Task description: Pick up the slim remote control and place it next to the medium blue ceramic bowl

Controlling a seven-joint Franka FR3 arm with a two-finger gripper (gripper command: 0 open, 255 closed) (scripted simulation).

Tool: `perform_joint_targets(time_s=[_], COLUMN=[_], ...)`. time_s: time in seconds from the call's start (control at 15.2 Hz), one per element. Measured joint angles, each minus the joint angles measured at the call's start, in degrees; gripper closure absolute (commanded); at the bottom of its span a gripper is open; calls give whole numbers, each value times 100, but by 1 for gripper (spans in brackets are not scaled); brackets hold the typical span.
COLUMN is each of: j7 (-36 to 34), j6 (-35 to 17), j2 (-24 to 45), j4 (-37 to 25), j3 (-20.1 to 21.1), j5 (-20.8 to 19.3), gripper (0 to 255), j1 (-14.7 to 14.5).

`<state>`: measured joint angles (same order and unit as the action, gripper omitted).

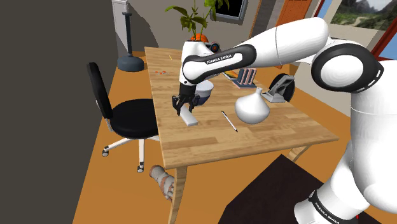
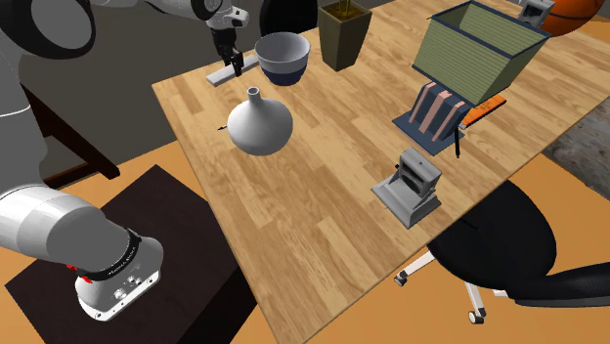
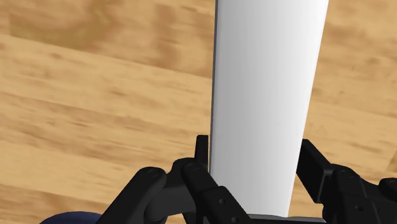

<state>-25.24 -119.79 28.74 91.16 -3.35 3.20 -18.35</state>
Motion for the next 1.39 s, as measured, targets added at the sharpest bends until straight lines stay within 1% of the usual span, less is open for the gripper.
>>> perform_joint_targets(time_s=[0.26,0.33,0.73,0.86,1.06,1.39], j7=[1,1,1,-9,-9,-15], j6=[-6,-6,-7,159,544,600], j2=[3,3,1,-52,-216,-248], j4=[1,1,1,-115,-343,-358], j3=[0,0,0,-3,-13,-14], j5=[0,0,0,-6,-20,-24], gripper=[255,0,0,0,0,0], j1=[1,1,1,-2,8,5])
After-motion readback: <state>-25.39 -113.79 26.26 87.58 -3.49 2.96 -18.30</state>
